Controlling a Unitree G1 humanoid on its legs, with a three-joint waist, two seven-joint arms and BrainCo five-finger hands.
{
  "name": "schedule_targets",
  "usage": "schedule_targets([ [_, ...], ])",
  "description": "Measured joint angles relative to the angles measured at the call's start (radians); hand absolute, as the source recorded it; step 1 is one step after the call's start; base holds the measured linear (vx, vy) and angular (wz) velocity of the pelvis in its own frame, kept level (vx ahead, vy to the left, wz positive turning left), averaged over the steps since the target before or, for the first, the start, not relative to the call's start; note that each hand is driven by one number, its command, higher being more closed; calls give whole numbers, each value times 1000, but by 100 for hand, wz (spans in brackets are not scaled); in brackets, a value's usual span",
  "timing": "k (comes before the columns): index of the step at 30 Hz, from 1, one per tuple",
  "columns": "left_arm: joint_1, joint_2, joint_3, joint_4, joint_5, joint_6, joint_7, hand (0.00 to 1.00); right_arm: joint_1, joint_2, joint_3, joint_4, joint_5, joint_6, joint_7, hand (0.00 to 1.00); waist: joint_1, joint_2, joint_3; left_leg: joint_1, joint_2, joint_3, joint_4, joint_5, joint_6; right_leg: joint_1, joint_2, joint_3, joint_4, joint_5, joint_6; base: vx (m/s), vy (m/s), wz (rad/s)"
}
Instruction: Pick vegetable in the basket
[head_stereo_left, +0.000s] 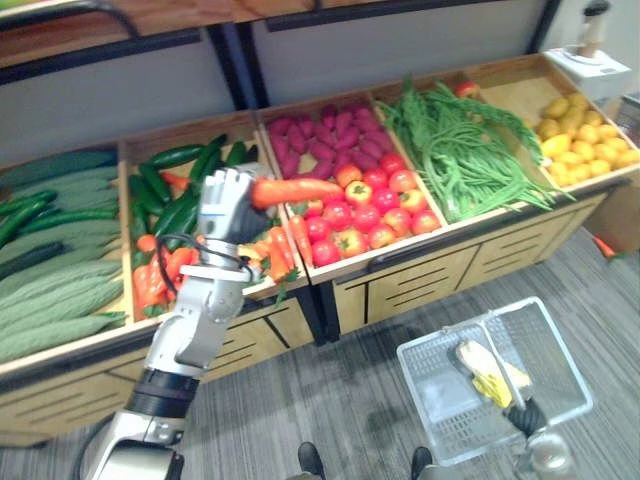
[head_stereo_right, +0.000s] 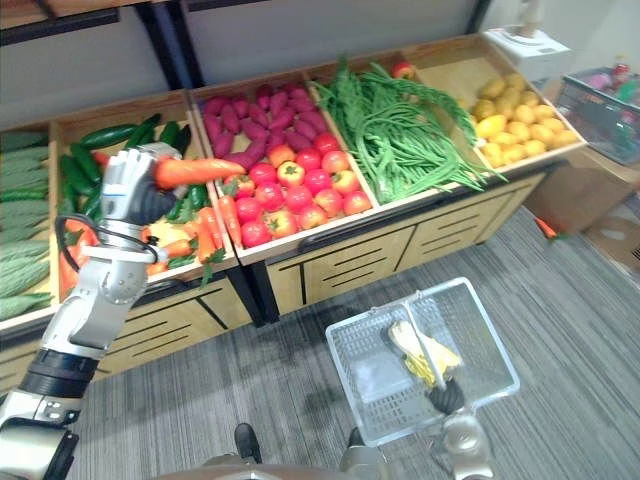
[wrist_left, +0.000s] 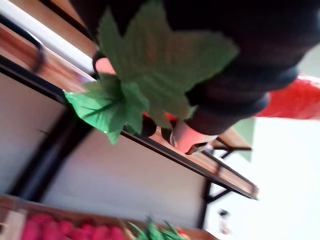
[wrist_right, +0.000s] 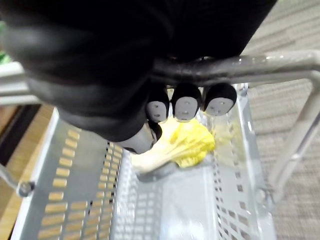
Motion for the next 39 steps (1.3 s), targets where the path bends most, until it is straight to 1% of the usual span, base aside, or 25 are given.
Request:
schedule_targets([
  [2, 7, -1, -59, -24, -8, -44, -28, 100, -9, -83, 63, -52, 0, 0, 30, 100, -4, 0, -21, 35, 9, 65, 0, -5, -7, -2, 15, 67, -13, 19, -1, 2, 2, -81],
  [3, 10, -2, -71, -31, -10, -52, -34, 100, -9, -97, 74, -69, 0, 0, 40, 100, -5, 1, -27, 43, 13, 83, -1, -9, -11, -2, 20, 83, -16, 23, -3, -10, -15, -80],
  [4, 11, -4, -99, -39, -22, -72, -49, 100, -14, -120, 94, -94, -1, -2, 55, 100, -10, 3, -35, 61, 23, 112, -1, -18, -15, -2, 30, 112, -16, 29, -8, -18, -9, -63],
  [6, 11, -10, -150, -51, -48, -86, -59, 100, -20, -147, 123, -134, 0, -3, 72, 100, -21, 6, -40, 90, 36, 156, -1, -30, -17, -2, 48, 150, -14, 36, -11, -62, -30, -72],
  [7, 10, -23, -186, -55, -50, -100, -75, 100, -19, -166, 142, -168, 0, -3, 86, 100, -25, 10, -44, 98, 44, 188, -1, -43, -26, -5, 55, 171, -15, 38, -10, -89, -49, -70],
  [8, 10, -30, -206, -57, -51, -107, -84, 100, -19, -175, 152, -186, 0, -4, 89, 100, -25, 9, -44, 106, 45, 203, -1, -45, -27, -5, 58, 183, -16, 38, -10, -94, -50, -69],
  [9, 9, -38, -253, -69, -55, -112, -97, 100, -19, -188, 160, -216, 0, -4, 99, 100, -26, 12, -45, 122, 46, 234, 0, -52, -25, -7, 66, 204, -16, 37, -1, -64, -30, -63],
  [10, 9, -38, -306, -90, -83, -125, -114, 100, -17, -205, 171, -243, 0, -4, 108, 100, -27, 14, -50, 132, 47, 257, 0, -54, -25, -9, 69, 221, -16, 40, 4, -60, -29, -55],
  [12, 8, -42, -366, -122, -90, -153, -132, 100, -15, -231, 187, -286, 1, -4, 115, 100, -26, 11, -58, 141, 48, 301, 0, -57, -28, -19, 73, 244, -16, 42, 8, -40, -17, -43],
  [13, 0, -45, -412, -128, -117, -168, -151, 100, -14, -245, 190, -315, 1, -5, 127, 100, -26, 16, -66, 146, 48, 316, 0, -59, -29, -21, 74, 252, -17, 45, 13, -26, -9, -37],
  [14, -2, -49, -432, -128, -124, -174, -163, 100, -14, -250, 192, -326, 1, -6, 128, 100, -26, 13, -68, 152, 48, 330, 0, -60, -29, -21, 75, 257, -17, 45, 14, -15, -3, -28],
  [15, -2, -59, -461, -128, -127, -176, -172, 100, -14, -261, 200, -345, 1, -7, 128, 100, -26, 7, -69, 160, 48, 343, 0, -62, -32, -20, 77, 267, -16, 47, 17, -8, 3, -26],
  [16, -2, -76, -496, -127, -127, -178, -192, 100, -14, -279, 215, -364, 1, -18, 129, 100, -26, 12, -82, 165, 48, 356, 0, -65, -34, -21, 78, 276, -17, 48, 18, -5, 6, -24],
  [17, -2, -85, -524, -127, -127, -178, -208, 100, -13, -287, 227, -375, 1, -25, 130, 100, -27, 5, -87, 166, 47, 361, 0, -67, -36, -22, 79, 280, -17, 48, 18, 8, 14, -24],
  [18, -2, -92, -552, -125, -128, -180, -216, 100, -14, -291, 235, -392, 0, -28, 134, 100, -26, 7, -93, 175, 47, 375, 0, -70, -39, -21, 82, 291, -15, 48, 18, 18, 21, -27],
  [20, -3, -120, -616, -108, -129, -192, -252, 100, -16, -309, 270, -413, 0, -45, 149, 100, -27, 2, -103, 189, 47, 397, 0, -78, -45, -21, 85, 305, -15, 48, 18, 27, 27, -26],
  [21, -3, -126, -630, -99, -130, -192, -257, 100, -17, -312, 278, -422, 0, -46, 152, 100, -26, 3, -103, 193, 47, 407, 0, -80, -47, -20, 86, 310, -14, 49, 17, 24, 25, -19],
  [22, -3, -139, -654, -78, -137, -193, -275, 100, -21, -317, 293, -431, -2, -52, 162, 100, -28, 3, -106, 197, 46, 415, 1, -84, -50, -20, 87, 317, -14, 52, 13, 18, 21, -16],
  [24, -4, -156, -683, -45, -158, -191, -293, 100, -31, -328, 319, -431, -6, -59, 172, 100, -43, 4, -108, 200, 45, 421, 1, -88, -52, -20, 87, 321, -10, 53, 13, 17, 24, -10],
  [26, -6, -159, -716, -30, -158, -191, -310, 100, -59, -332, 345, -431, -44, -63, 172, 100, -48, 4, -108, 215, 45, 448, 4, -94, -58, -20, 93, 339, -7, 53, 13, 27, 34, -22],
  [29, -10, -178, -733, 10, -157, -190, -325, 100, -79, -339, 359, -431, -67, -63, 172, 100, -49, 2, -107, 229, 47, 472, 1, -102, -66, -20, 99, 357, -5, 52, 14, 16, 21, -23],
  [33, -10, -227, -735, 90, -149, -188, -333, 100, -113, -340, 393, -435, -80, -61, 176, 100, -62, -2, -104, 243, 46, 526, 1, -104, -68, -23, 98, 370, -5, 46, 16, 5, 13, -11],
  [35, -8, -244, -734, 134, -127, -185, -333, 100, -126, -340, 414, -448, -80, -60, 189, 100, -74, -3, -104, 249, 44, 531, 1, -104, -76, -20, 98, 374, -5, 46, 17, 1, 10, -8],
  [39, 3, -291, -711, 263, -67, -159, -334, 100, -137, -336, 427, -507, -78, -61, 205, 100, -80, -6, -102, 262, 41, 552, 1, -110, -83, -19, 100, 385, -5, 43, 16, -3, 0, -12],
])
